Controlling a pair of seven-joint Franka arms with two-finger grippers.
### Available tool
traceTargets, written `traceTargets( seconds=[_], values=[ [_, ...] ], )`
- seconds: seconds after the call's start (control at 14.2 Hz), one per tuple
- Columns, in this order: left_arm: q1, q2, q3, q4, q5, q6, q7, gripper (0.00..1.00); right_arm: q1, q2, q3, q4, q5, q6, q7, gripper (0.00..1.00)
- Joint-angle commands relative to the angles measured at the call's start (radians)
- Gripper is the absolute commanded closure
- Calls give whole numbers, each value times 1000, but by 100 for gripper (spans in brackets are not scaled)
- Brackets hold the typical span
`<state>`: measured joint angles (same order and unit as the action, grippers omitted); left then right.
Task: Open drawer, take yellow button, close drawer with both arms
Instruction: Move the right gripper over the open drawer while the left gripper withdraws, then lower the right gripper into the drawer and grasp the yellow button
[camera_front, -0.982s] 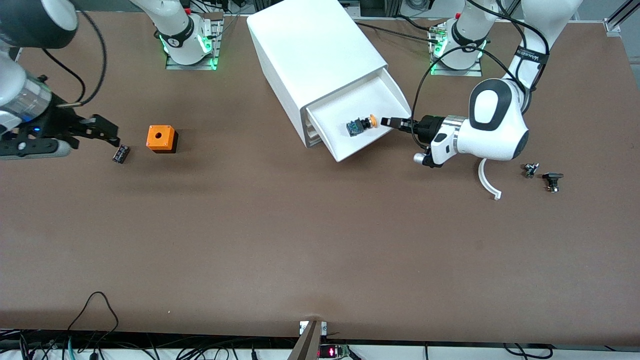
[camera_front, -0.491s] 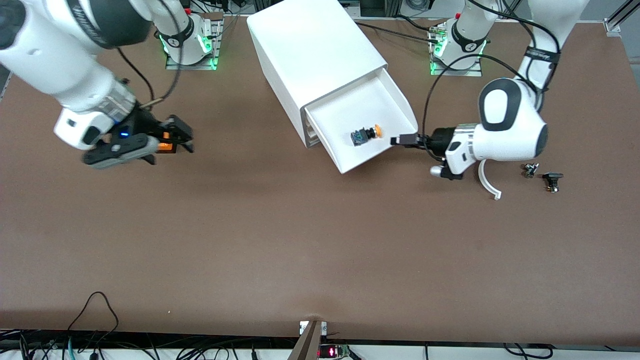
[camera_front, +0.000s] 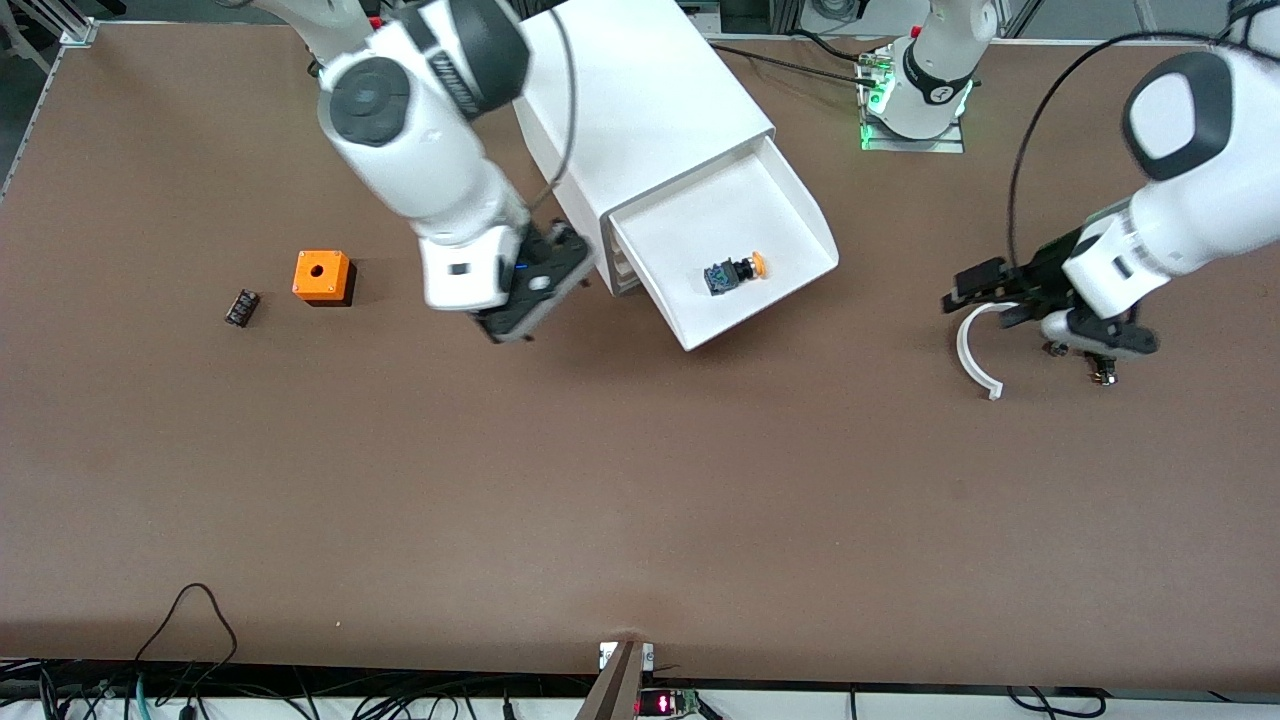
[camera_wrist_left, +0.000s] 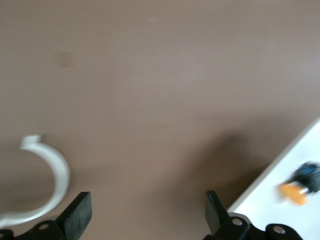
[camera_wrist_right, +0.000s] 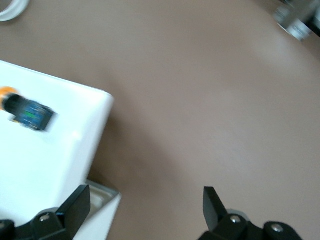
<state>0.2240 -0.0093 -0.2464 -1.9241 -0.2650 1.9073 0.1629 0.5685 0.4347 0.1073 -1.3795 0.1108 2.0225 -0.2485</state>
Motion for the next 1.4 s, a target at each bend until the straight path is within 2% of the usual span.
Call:
traceTargets(
  seconds=[0.0, 0.21, 0.42, 0.56, 0.7, 0.98, 1.33],
  values=[
    [-8, -44, 7, 94, 183, -141, -43, 0, 135, 152, -32, 233, -104, -25, -34, 0],
    [-18, -61, 6, 134, 288, -278, -167, 0, 258, 220, -104, 319, -140, -21, -138, 0],
    [-41, -58, 7, 140, 294, -297, -269, 0, 356, 263, -188, 330, -140, -21, -224, 0],
    [-57, -38, 6, 186, 331, -336, -286, 0, 409, 285, -242, 333, -138, -19, -305, 0],
    [-57, -37, 6, 183, 332, -334, -280, 0, 422, 305, -245, 333, -131, -25, -386, 0],
    [-61, -26, 4, 188, 336, -320, -276, 0, 452, 305, -250, 333, -117, -79, -396, 0],
    [-63, -24, 6, 191, 334, -318, -278, 0, 467, 326, -250, 333, -117, -64, -396, 0]
  ],
)
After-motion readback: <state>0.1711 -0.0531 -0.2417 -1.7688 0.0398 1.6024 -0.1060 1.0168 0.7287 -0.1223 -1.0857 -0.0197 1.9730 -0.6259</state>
